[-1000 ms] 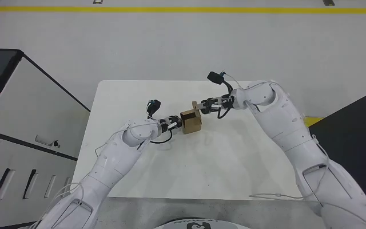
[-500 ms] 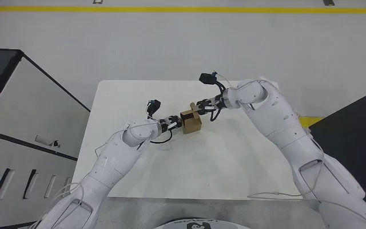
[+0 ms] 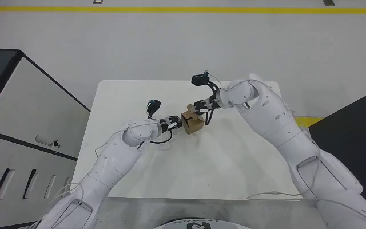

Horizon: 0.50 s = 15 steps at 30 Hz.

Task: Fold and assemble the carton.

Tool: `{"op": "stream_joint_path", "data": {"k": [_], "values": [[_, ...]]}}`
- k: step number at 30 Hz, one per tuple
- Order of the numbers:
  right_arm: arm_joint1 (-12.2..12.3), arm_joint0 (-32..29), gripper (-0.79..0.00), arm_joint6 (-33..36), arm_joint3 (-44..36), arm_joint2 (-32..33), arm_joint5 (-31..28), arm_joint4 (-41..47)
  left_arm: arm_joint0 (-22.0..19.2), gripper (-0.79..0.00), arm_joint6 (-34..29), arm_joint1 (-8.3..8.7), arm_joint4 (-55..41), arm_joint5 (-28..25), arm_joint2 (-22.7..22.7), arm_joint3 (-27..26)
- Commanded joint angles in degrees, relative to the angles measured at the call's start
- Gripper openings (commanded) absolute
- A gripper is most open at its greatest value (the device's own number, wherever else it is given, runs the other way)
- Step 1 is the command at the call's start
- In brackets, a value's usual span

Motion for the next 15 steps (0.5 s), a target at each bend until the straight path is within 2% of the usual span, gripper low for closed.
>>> {"op": "stream_joint_path", "data": {"k": [1, 15], "values": [[-0.2, 0.3, -0.653, 0.2, -0.1, -0.5, 0.0, -0.7, 0.0, -0.785, 0.0, 0.0, 0.0, 0.0, 0.0, 0.0], [-1.2, 1.3, -0.625, 0.6, -1.5, -3.2, 0.8, -5.9, 0.0, -0.785, 0.0, 0.0, 0.0, 0.0, 0.0, 0.0]]}}
